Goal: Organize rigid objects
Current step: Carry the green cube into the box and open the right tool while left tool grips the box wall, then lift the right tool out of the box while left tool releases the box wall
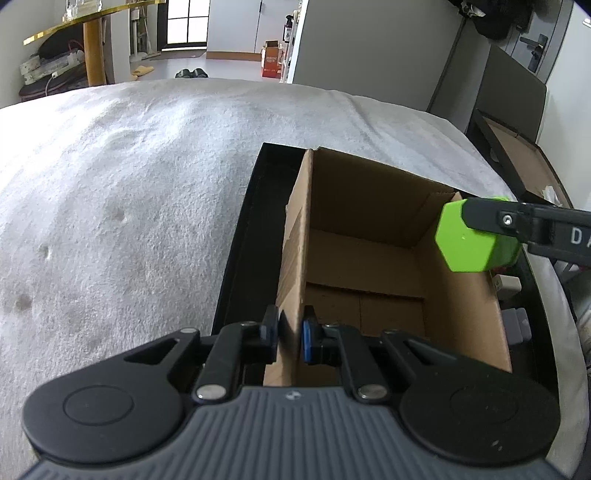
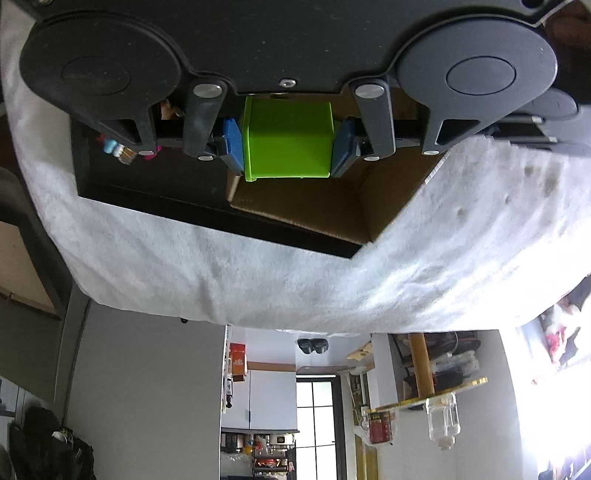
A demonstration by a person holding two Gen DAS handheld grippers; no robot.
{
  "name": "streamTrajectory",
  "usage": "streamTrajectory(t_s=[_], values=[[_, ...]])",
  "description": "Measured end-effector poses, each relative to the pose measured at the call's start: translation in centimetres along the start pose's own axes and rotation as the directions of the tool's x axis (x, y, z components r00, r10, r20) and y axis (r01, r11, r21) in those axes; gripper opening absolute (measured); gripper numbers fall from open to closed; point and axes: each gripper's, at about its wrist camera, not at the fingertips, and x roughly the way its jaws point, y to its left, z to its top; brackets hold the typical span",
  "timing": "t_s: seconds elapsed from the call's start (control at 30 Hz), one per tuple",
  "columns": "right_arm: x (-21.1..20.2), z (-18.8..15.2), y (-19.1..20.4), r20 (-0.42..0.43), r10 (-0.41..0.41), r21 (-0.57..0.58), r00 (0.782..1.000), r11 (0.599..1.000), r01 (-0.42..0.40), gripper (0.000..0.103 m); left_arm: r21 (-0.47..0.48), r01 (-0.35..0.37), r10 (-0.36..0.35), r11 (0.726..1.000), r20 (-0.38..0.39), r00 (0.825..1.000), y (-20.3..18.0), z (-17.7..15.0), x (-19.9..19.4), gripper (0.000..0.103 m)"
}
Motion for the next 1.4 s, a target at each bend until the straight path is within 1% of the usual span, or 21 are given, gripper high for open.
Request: streamTrajectory(t_s=[0.13, 0.23, 0.4, 0.43, 0.5, 0.57, 0.6, 0.7, 0.87, 0.93, 1.03, 1.2, 1.3, 1.37, 1.4], values=[[1.0, 0.2, 0.5, -0.022, 0.016, -0.01, 1.0, 1.0, -0.016, 0.048, 0.004, 0.004, -0.004, 1.0, 0.003, 1.0, 0.0, 0.1, 0.1, 0.01], [2.1, 0.0, 0.9, -0.047, 0.03, 0.0, 0.998, 1.0, -0.031, 0.048, 0.027, 0.004, -0.004, 1.0, 0.007, 1.0, -0.4, 0.1, 0.2, 0.01], [3.8, 0.0, 1.5, -0.068, 0.039, -0.008, 0.997, 0.999, -0.039, 0.048, 0.025, 0.011, -0.011, 1.0, 0.001, 1.0, -0.5, 0.3, 0.3, 0.011], [4.0, 0.1, 1.7, -0.065, 0.042, -0.009, 0.997, 0.999, -0.043, 0.048, 0.028, 0.011, -0.011, 1.0, 0.0, 1.0, -0.6, 0.3, 0.3, 0.011], [4.0, 0.5, 2.0, -0.033, 0.064, -0.005, 0.997, 0.998, -0.065, 0.049, 0.029, 0.009, -0.009, 1.0, -0.002, 1.0, -0.6, 0.4, 0.4, 0.011], [3.9, 0.8, 2.3, -0.011, 0.076, -0.002, 0.997, 0.997, -0.076, 0.052, 0.026, 0.007, -0.007, 1.0, -0.004, 1.0, -0.6, 0.4, 0.4, 0.011], [3.9, 0.9, 2.4, -0.015, 0.067, -0.004, 0.998, 0.998, -0.067, 0.059, 0.025, 0.005, -0.005, 1.0, -0.004, 1.0, -0.6, 0.4, 0.4, 0.011], [3.7, 0.7, 2.1, -0.028, 0.064, 0.005, 0.998, 0.998, -0.064, 0.06, 0.022, -0.007, 0.007, 1.0, -0.011, 1.0, -0.7, 0.4, 0.5, 0.011], [2.5, 0.2, 1.0, -0.037, 0.066, 0.032, 0.997, 0.997, -0.064, 0.06, 0.022, -0.02, 0.021, 1.0, -0.027, 0.999, -0.9, 0.4, 0.7, 0.011], [1.7, 0.1, 0.3, -0.029, 0.072, 0.052, 0.997, 0.996, -0.071, 0.061, 0.024, -0.028, 0.029, 0.999, -0.033, 0.999, -1.0, 0.5, 0.7, 0.011], [0.8, 0.3, -1.2, -0.021, 0.085, 0.119, 0.996, 0.99, -0.082, 0.06, 0.029, -0.041, 0.042, 0.999, -0.031, 0.999, -1.1, 0.6, 0.6, 0.012], [-0.7, 0.3, -3.4, 0.012, 0.044, 0.138, 0.999, 0.989, -0.045, 0.06, 0.046, -0.071, 0.073, 0.996, -0.035, 0.997, -1.7, 1.1, 0.3, 0.012], [-1.1, -0.2, -4.8, 0.013, 0.014, 0.157, 1.0, 0.988, -0.016, 0.06, 0.057, -0.089, 0.091, 0.994, -0.03, 0.995, -2.1, 1.4, 0.0, 0.015], [-1.2, -0.7, -5.9, 0.005, -0.005, 0.179, 1.0, 0.984, 0.004, 0.06, 0.06, -0.1, 0.102, 0.993, -0.03, 0.994, -2.3, 1.5, -0.2, 0.019], [-1.2, -1.0, -6.4, -0.002, -0.01, 0.191, 1.0, 0.981, 0.01, 0.06, 0.062, -0.106, 0.108, 0.992, -0.031, 0.994, -2.4, 1.6, -0.3, 0.023]])
